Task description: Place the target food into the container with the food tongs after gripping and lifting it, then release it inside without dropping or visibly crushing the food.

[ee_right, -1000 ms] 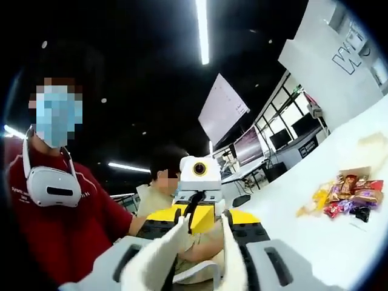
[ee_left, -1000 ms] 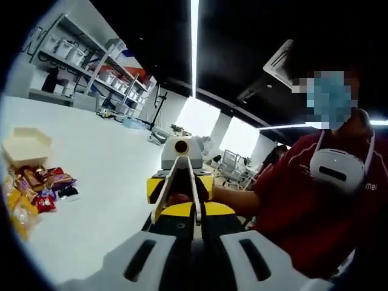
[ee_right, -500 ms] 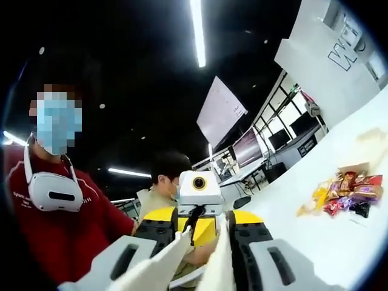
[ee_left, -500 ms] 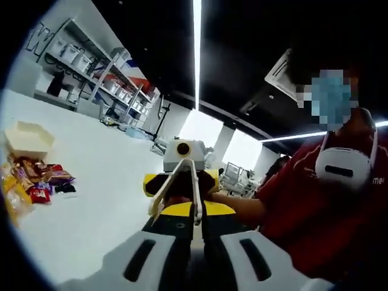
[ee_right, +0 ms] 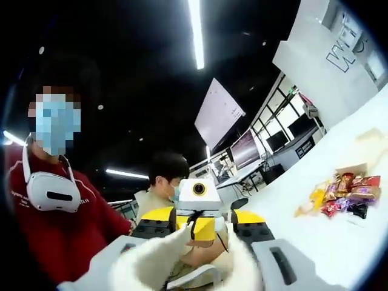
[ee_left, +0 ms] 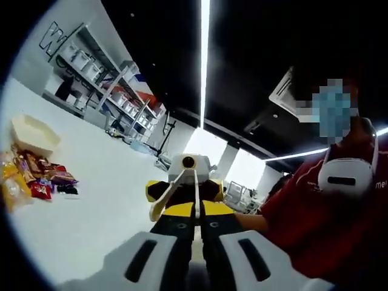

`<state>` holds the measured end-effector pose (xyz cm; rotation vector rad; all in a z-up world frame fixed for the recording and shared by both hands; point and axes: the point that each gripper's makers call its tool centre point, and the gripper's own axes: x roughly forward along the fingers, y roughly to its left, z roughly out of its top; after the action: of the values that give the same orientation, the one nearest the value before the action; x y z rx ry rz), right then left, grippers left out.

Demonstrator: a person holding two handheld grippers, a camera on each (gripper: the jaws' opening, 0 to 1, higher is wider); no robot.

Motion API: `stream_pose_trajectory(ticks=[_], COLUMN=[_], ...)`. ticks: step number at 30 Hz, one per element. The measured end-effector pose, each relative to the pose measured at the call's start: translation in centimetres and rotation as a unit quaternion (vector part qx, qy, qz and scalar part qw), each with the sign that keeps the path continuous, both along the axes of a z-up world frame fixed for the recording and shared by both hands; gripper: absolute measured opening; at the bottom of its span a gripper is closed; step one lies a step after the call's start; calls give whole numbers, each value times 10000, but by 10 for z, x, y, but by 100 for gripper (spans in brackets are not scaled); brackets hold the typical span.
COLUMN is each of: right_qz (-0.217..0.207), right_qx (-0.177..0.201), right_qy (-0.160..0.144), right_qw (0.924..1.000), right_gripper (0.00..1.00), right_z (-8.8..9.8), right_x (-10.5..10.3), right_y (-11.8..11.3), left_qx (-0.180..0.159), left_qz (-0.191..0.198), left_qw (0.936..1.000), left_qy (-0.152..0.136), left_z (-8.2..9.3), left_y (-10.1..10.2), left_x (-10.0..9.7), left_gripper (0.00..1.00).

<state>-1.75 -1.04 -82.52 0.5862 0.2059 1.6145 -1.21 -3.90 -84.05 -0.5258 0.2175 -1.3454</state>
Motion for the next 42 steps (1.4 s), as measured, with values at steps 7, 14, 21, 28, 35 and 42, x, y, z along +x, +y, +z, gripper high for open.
stream_pose_trajectory(ticks=[7, 14, 21, 28, 35, 42], right_qz=[6, -120, -121, -114, -123, -228], right_qx=[-186, -265, -208, -222, -307, -344], right_qy=[-23, -53, -44, -22, -55, -304], right_qw=[9998, 9996, 9997, 9997, 9994, 9987], right_gripper=[29, 22, 26, 25, 25, 20], right_z=[-8, -9, -7, -7, -11, -11], right_x=[0, -2, -2, -1, -1, -3], right_y=[-2, 1, 5, 7, 6, 9], left_qx=[97, 142, 246, 225, 265, 381], left_qz=[-23, -62, -171, -176, -68, -25], left_qw=[9999, 9999, 9995, 9996, 9996, 9992], left_qy=[-48, -67, -60, -16, -19, -137], left_z=[-7, -8, -5, -6, -10, -12], left_y=[-6, -5, -2, 0, -1, 2], left_x=[-3, -4, -5, -6, -8, -7], left_gripper=[2, 1, 1, 1, 1, 2])
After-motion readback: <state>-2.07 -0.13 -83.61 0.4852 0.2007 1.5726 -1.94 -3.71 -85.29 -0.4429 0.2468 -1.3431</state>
